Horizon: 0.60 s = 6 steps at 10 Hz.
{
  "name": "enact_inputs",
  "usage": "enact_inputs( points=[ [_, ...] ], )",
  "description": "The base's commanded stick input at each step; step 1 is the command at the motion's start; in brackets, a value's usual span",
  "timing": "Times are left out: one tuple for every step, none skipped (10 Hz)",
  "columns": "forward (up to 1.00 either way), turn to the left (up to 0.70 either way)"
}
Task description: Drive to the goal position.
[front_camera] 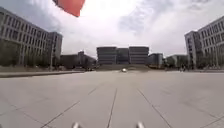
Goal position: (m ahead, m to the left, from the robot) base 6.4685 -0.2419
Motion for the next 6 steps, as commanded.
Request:
enact_inputs(
  points=[
    [0.70, 0.00],
    [0.70, 0.00],
    [0.70, 0.00],
    [0.70, 0.00],
    [0.70, 0.00],
    [0.70, 0.00]
  ],
)
